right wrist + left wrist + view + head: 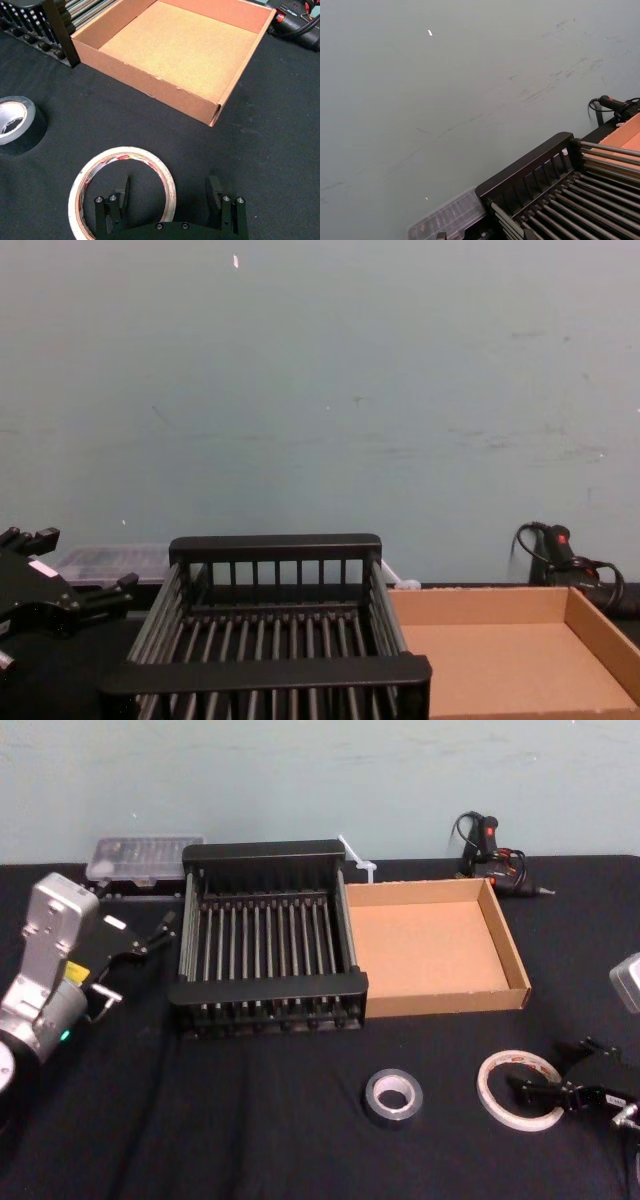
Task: Pick up the white tape and place it into the black box , Pick up the silver tape and place it into the brown box.
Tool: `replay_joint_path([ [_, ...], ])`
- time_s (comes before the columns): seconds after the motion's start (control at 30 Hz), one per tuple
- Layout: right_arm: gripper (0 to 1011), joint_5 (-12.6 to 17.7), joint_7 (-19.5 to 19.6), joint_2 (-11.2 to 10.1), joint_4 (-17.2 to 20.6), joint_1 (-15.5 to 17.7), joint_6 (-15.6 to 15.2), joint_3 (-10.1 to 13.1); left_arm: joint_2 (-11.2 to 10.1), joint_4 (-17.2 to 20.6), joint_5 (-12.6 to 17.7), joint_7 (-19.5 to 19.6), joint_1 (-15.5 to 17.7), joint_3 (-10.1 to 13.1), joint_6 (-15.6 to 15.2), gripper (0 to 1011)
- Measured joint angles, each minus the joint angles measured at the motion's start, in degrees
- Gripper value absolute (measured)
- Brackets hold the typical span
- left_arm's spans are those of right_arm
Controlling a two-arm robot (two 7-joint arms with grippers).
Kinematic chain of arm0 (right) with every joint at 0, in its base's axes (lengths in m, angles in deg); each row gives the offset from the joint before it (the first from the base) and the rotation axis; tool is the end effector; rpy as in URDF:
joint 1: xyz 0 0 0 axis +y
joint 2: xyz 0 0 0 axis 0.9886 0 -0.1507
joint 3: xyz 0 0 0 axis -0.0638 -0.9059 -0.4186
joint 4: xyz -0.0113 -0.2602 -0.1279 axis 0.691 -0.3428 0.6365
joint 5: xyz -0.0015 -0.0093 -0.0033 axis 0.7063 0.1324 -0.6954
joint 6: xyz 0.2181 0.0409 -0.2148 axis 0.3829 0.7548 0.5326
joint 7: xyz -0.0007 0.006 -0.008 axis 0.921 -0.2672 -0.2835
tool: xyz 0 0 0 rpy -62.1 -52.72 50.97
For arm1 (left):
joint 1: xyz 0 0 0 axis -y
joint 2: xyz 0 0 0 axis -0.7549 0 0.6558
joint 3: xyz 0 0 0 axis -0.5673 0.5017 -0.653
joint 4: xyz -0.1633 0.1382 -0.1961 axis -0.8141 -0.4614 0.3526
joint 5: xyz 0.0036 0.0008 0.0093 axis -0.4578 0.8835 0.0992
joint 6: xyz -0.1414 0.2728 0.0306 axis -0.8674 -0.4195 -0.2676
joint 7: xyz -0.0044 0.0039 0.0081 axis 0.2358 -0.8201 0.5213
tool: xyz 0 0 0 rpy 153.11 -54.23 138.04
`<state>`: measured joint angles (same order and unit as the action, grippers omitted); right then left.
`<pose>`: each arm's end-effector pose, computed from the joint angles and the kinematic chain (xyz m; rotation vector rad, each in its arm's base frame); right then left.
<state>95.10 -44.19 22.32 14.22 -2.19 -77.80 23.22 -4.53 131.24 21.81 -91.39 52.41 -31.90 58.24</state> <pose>0.2893 -0.1250 -0.2792 -0.5939 0.2745 -0.9388 0.3580 0.0827 -0.3023 0.3046 -0.2851 1.2479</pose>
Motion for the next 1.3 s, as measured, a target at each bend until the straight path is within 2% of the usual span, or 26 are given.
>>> replay_joint_path([
  [0.2,1000,0.01,0.03,-0.03,0.02,0.02,0.02,0.0,0.0,0.0,0.0,0.0,0.0,0.0,0.0,1001],
  [0.37,902,0.01,0.04,-0.05,0.05,0.04,0.05,0.0,0.0,0.0,0.0,0.0,0.0,0.0,0.0,1001],
  [0.7,607,0.03,0.06,-0.05,0.09,0.05,0.09,0.0,0.0,0.0,0.0,0.0,0.0,0.0,0.0,1001],
  [0.73,547,0.03,0.06,-0.05,0.09,0.05,0.09,0.0,0.0,0.0,0.0,0.0,0.0,0.0,0.0,1001],
  [0.83,473,0.03,0.06,-0.05,0.09,0.05,0.09,0.0,0.0,0.0,0.0,0.0,0.0,0.0,0.0,1001],
  [1.13,166,0.03,0.07,-0.05,0.09,0.05,0.09,0.0,0.0,0.0,0.0,0.0,0.0,0.0,0.0,1001],
  [1.23,101,0.03,0.07,-0.05,0.09,0.05,0.09,0.0,0.0,0.0,0.0,0.0,0.0,0.0,0.0,1001],
  [1.3,94,0.03,0.07,-0.05,0.09,0.05,0.09,0.0,0.0,0.0,0.0,0.0,0.0,0.0,0.0,1001],
])
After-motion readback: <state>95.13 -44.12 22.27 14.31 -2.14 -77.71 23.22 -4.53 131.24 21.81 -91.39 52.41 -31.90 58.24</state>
